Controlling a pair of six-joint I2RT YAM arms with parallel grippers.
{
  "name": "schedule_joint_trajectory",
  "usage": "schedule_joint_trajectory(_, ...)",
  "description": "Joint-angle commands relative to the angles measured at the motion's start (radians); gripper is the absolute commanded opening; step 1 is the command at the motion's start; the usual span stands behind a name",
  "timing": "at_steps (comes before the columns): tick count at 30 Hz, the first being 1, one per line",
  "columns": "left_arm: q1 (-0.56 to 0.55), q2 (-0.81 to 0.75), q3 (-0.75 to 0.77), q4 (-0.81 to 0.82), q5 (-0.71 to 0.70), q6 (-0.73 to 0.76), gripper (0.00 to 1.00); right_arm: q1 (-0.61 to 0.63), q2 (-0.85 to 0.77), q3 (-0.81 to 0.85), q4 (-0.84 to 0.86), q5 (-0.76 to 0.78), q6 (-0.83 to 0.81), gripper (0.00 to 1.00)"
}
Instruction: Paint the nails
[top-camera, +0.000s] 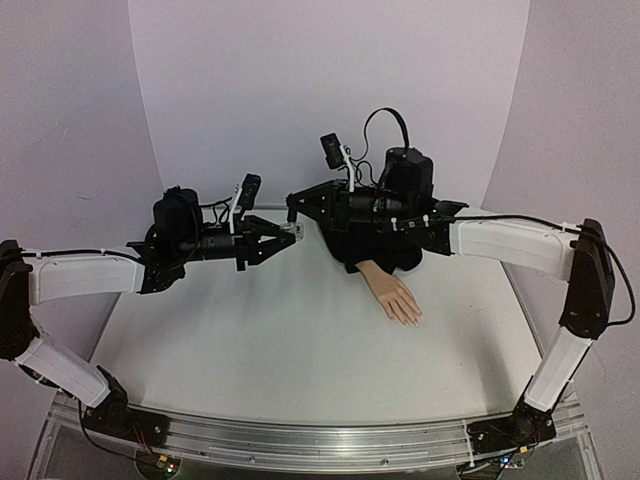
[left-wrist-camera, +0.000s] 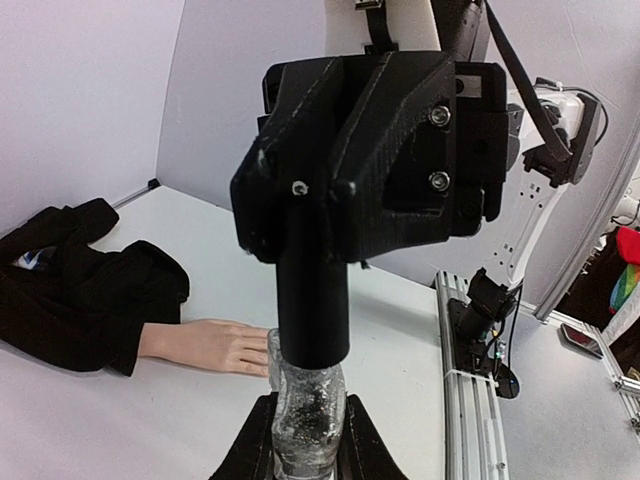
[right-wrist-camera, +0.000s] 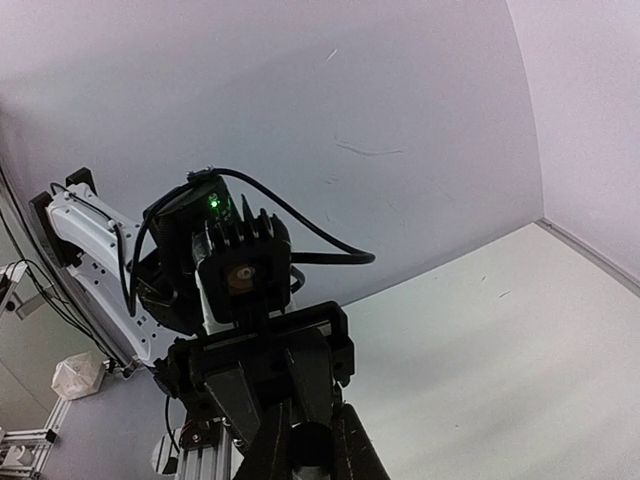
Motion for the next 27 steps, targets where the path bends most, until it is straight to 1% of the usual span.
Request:
schedule_joint_trajectory(1, 0.013, -0.043, 0.102, 0.122, -0.079, 0.064, 0.0, 0.037, 0.027, -0.029, -0.15, 0.054, -0.017, 0.0)
schedule_joint_trajectory(5, 0.013, -0.018, 0.15, 0.044, -0.099, 0.125, 0.0, 0.054, 0.043, -0.003, -0.235, 0.105, -0.051, 0.0)
schedule_joint_trajectory(8, 0.017, 0.002, 0.173, 0.02, -0.114, 0.141, 0.0, 0.068, 0.049, 0.004, -0.263, 0.149, -0.06, 0.0)
schedule_joint_trajectory(13, 0.021, 0.033, 0.2, 0.006, -0.174, 0.153, 0.0, 0.1, 0.047, 0.007, -0.311, 0.297, -0.065, 0.0)
schedule_joint_trajectory(15, 0.021, 0.041, 0.196, 0.034, -0.222, 0.149, 0.0, 0.12, 0.04, -0.001, -0.312, 0.414, -0.036, 0.0)
schedule_joint_trajectory(17, 0.02, 0.054, 0.193, 0.063, -0.275, 0.141, 0.0, 0.153, 0.045, 0.008, -0.314, 0.587, -0.006, 0.0)
schedule_joint_trajectory(21, 0.02, 0.105, 0.21, 0.107, -0.372, 0.152, 0.0, 0.235, 0.101, 0.09, -0.359, 0.879, 0.073, 0.0)
schedule_joint_trajectory(24, 0.02, 0.147, 0.234, 0.118, -0.425, 0.183, 0.0, 0.297, 0.181, 0.222, -0.475, 1.053, 0.106, 0.0)
schedule_joint_trajectory(27, 0.02, 0.182, 0.267, 0.083, -0.424, 0.204, 0.0, 0.337, 0.268, 0.394, -0.618, 1.152, 0.088, 0.0)
